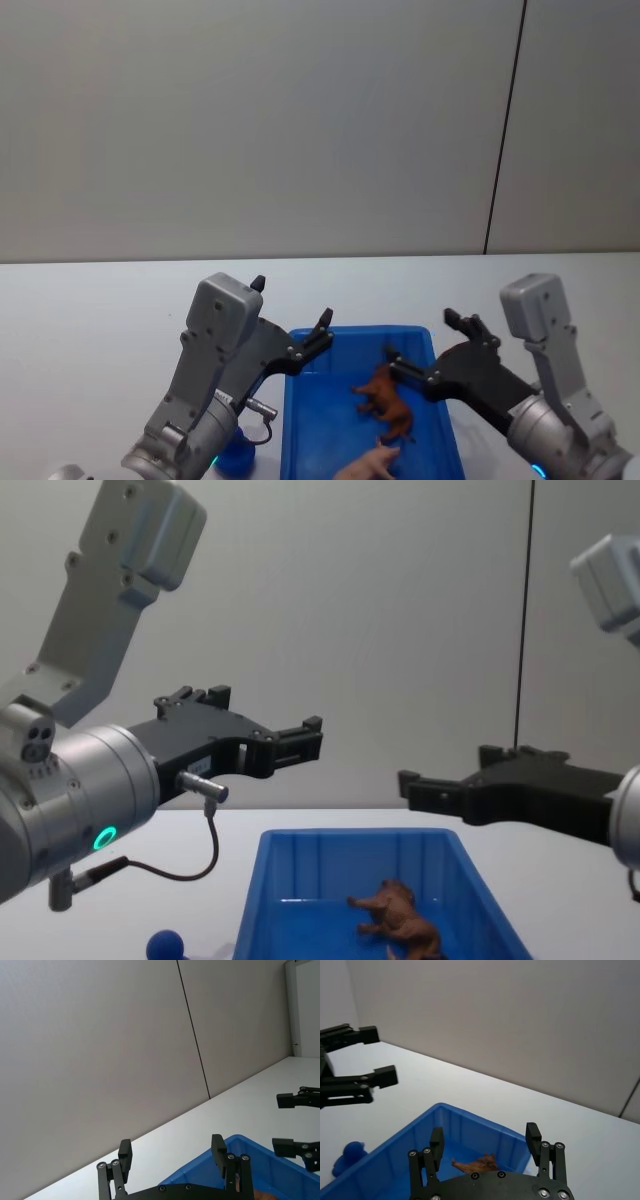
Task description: Pick up the two dolls from the table and place them into the box.
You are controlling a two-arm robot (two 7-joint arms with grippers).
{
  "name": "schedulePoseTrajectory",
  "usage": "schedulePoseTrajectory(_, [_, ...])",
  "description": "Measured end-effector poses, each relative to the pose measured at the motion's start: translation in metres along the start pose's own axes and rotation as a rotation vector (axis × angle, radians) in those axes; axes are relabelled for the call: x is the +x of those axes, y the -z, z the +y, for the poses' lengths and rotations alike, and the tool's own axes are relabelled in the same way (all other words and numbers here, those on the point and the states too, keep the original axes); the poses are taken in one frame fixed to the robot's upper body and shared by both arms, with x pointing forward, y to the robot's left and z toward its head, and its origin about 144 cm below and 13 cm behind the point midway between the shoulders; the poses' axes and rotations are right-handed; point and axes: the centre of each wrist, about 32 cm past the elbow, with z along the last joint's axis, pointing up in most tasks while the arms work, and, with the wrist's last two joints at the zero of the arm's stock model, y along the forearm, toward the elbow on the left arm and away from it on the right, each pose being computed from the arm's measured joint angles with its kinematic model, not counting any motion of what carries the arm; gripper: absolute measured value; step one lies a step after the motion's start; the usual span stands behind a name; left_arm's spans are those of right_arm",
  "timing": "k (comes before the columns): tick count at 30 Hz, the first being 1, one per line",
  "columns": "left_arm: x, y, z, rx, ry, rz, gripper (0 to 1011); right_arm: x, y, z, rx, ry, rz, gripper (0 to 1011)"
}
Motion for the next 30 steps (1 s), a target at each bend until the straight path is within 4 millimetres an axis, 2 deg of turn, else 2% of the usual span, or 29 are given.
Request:
schedulePoseTrajectory(15, [0.0, 0.0, 0.0, 0.0, 0.0, 0.0, 1001, 0.001, 0.004, -0.025, -0.043, 0.203, -0.022, 1001])
schedulePoseTrajectory(30, [0.001, 0.0, 0.002, 0.012, -0.002, 0.006, 1001, 0.001, 0.007, -0.039, -0.062, 0.289, -0.033, 1001])
